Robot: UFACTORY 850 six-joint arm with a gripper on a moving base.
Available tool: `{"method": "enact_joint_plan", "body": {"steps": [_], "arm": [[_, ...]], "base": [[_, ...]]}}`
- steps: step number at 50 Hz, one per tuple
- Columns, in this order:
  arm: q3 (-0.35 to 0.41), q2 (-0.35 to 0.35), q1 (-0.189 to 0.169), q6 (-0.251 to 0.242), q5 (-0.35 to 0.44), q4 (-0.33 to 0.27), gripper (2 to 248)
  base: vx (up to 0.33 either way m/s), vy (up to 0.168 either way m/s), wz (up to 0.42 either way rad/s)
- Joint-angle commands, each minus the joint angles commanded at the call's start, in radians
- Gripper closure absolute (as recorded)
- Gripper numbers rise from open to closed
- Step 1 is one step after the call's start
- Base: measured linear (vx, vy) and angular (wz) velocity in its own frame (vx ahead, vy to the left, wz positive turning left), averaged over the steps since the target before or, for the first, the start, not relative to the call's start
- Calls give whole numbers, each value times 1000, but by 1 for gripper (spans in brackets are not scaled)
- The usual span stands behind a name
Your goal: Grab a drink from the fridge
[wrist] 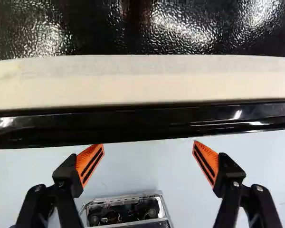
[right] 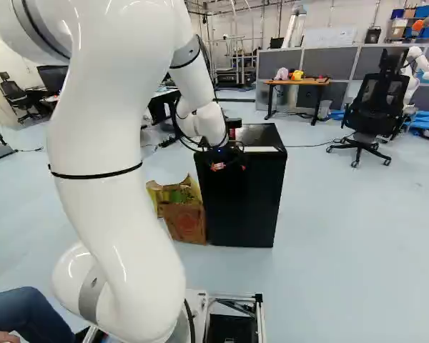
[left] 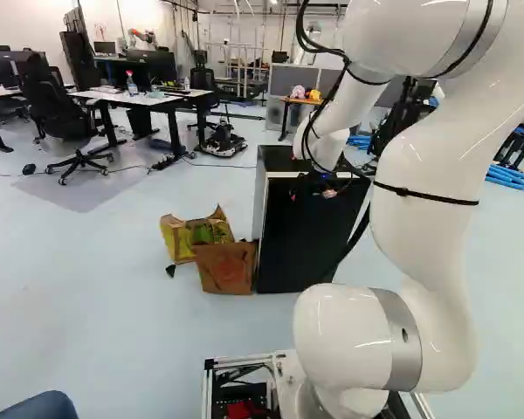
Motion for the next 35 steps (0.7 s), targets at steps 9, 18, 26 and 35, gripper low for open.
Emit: {"method": "enact_joint_plan", "body": {"steps": [9,18,26,35], "arm": [[6,5,-1,0,34,0,3],[43,34,-2,0,34,0,3],[83,67,-3,0,34,0,3],[130,107,-4,0,40,0,3]], "base": [[0,0,0],[0,0,0],[0,0,0],[0,0,0]]}}
